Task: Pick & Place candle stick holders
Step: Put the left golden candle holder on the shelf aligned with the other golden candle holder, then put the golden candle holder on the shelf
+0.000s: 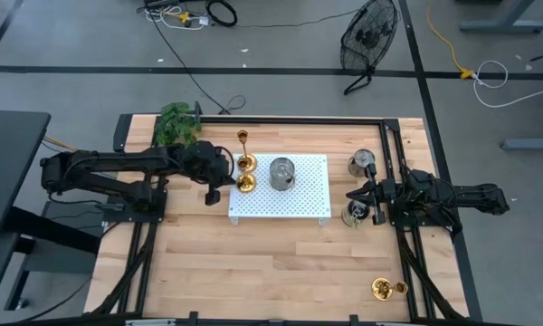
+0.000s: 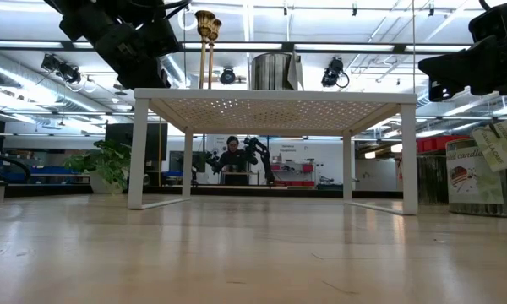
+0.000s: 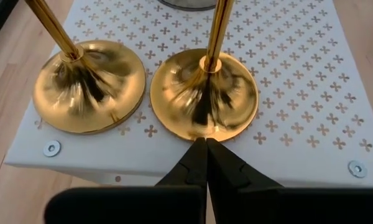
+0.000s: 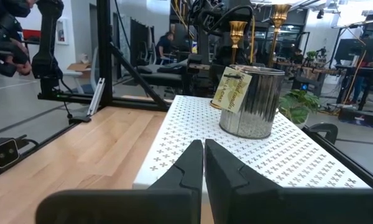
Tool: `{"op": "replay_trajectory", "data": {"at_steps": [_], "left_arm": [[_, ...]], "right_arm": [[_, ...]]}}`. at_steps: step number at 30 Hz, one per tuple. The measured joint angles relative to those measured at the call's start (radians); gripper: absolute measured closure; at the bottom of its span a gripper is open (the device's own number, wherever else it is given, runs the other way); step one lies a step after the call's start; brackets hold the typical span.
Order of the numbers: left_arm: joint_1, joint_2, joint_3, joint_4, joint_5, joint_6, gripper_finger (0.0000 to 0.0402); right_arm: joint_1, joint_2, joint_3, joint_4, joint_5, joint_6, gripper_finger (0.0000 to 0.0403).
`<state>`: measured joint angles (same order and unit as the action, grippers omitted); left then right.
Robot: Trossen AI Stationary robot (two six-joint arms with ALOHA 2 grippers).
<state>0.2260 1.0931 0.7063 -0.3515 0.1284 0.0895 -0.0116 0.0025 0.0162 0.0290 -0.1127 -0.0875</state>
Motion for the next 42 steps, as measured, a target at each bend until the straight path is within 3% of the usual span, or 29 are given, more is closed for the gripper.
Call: {"op": "replay_trajectory", "data": {"at_steps": [19,31,42], "left_arm": [[-0.005,-0.025,0.142,-0.222,0.033,-0.001,0.0398],[-0.090,-0.134,0.129,-0.220,0.024,0.000,0.0397],[-0.173,-0.253,0.019,-0.199,-0.003,0.000,0.0396]], "right_arm": [[0.000,0.000,0.000,0.000,0.000,0.000,0.0382],[0.000,0.000,0.000,0.000,0.000,0.000,0.0382],[0.000,0.000,0.000,0.000,0.000,0.000,0.0382]]}}
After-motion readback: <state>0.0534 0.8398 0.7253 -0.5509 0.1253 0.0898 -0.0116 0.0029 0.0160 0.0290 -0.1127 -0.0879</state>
